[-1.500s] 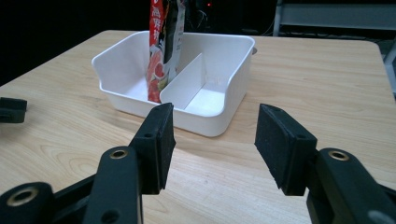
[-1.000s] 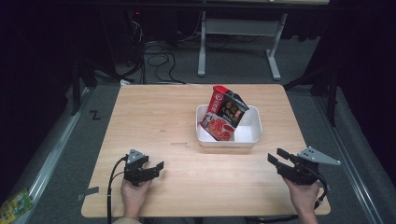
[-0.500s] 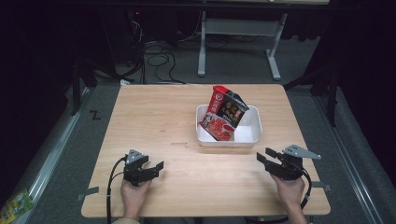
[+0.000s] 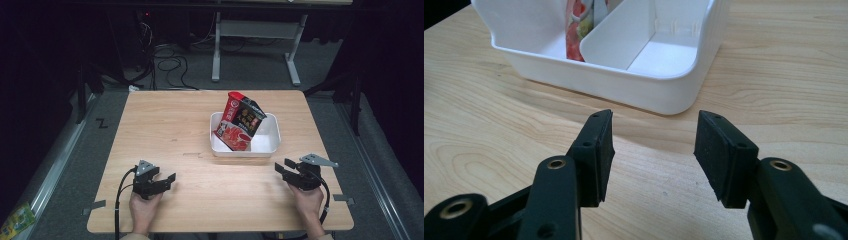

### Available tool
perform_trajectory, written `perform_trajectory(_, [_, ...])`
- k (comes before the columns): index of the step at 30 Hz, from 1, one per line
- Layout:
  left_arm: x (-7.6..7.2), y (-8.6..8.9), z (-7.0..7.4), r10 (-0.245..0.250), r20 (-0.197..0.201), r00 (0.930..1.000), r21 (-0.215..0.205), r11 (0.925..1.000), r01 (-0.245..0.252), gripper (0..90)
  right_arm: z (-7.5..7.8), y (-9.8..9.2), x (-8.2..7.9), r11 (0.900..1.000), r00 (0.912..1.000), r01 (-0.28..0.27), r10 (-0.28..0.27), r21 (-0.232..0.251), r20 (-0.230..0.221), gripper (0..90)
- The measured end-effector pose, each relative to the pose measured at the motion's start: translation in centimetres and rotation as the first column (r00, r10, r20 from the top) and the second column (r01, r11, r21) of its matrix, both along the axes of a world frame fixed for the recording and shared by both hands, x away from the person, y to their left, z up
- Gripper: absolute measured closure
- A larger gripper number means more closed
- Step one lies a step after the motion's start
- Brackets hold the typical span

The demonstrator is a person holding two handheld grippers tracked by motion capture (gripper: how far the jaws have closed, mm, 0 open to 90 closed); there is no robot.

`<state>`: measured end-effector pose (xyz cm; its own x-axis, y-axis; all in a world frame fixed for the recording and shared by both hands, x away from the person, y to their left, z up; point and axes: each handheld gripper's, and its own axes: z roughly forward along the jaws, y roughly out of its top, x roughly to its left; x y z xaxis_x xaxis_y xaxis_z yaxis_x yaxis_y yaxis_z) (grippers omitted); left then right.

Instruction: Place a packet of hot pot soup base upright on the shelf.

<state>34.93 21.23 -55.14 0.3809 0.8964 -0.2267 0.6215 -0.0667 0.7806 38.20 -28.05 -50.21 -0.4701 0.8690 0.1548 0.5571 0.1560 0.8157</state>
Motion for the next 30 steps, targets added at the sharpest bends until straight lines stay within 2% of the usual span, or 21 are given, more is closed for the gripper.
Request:
perform_trajectory(6, [0.0,-0.1,0.0,0.001,-0.001,1.0,0.003,1.0,-0.001,26.5,-0.6,0.3,0.7,1.0,0.9998,-0.003,0.003,-0.013,-0.018,50.3])
perform_trajectory(10, [0.1,-0.2,0.0,-0.014,-0.007,0.9999,0.024,0.9996,0.015,26.5,-0.8,0.6,1.0,1.0,0.9998,-0.001,0.0,-0.025,-0.019,50.3])
perform_trajectory(18, [0.1,-0.2,0.0,-0.01,-0.005,0.9999,0.017,0.9998,0.01,26.5,-1.1,0.9,1.3,0.999,0.9994,0.007,-0.008,-0.052,-0.032,50.3])
perform_trajectory(20, [0.1,-0.2,0.0,-0.01,-0.004,0.9999,0.017,0.9998,0.01,26.5,-1.3,1.1,1.4,0.996,0.9997,0.002,-0.005,-0.089,-0.024,50.3])
perform_trajectory(22, [0.0,-0.2,0.0,-0.01,-0.002,0.9999,0.016,0.9998,0.01,26.5,-1.4,1.4,1.4,0.994,0.9995,-0.001,-0.002,-0.106,-0.031,50.3])
perform_trajectory(30, [0.0,-0.2,0.0,-0.006,0.005,1.0,0.007,1.0,0.006,26.4,-1.8,1.8,1.7,0.992,0.9994,0.002,-0.007,-0.124,-0.035,50.2])
